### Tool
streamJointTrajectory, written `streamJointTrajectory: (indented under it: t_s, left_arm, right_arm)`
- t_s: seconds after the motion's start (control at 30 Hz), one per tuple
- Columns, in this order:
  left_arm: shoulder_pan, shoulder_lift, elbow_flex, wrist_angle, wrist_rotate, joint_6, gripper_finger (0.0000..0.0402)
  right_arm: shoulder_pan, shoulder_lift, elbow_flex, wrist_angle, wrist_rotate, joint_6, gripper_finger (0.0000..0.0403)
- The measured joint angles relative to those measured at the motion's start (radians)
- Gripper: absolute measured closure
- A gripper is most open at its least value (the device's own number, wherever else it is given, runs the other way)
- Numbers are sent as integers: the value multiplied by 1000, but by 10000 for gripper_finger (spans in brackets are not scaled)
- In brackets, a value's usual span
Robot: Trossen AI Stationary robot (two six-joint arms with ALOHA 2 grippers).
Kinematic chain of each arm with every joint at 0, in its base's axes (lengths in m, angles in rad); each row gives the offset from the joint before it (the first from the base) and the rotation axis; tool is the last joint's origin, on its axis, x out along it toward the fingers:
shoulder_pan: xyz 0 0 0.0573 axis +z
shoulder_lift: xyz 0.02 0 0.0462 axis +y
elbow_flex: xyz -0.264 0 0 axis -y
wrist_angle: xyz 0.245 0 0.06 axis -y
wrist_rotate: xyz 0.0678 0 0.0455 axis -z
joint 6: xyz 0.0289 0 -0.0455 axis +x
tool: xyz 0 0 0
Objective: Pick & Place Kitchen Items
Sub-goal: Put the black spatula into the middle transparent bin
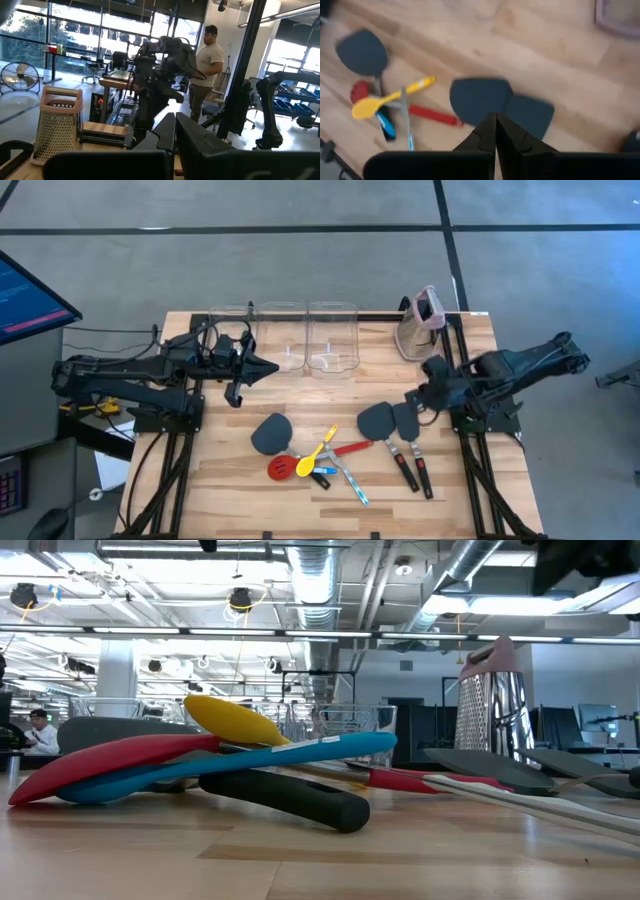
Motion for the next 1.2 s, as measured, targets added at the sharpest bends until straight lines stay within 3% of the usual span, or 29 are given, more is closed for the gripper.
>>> streamJointTrajectory:
  t_s: [0.4, 0.53, 1.2]
  left_arm:
    - [0, 0, 0, 0, 0, 5, 401]
    - [0, 0, 0, 0, 0, 6, 401]
    - [1, 0, 0, 0, 0, 6, 401]
  right_arm:
    - [241, 78, 1, -132, -32, 384, 403]
    - [287, 110, -32, -136, -88, 441, 403]
    - [314, 111, -388, 375, -245, 533, 403]
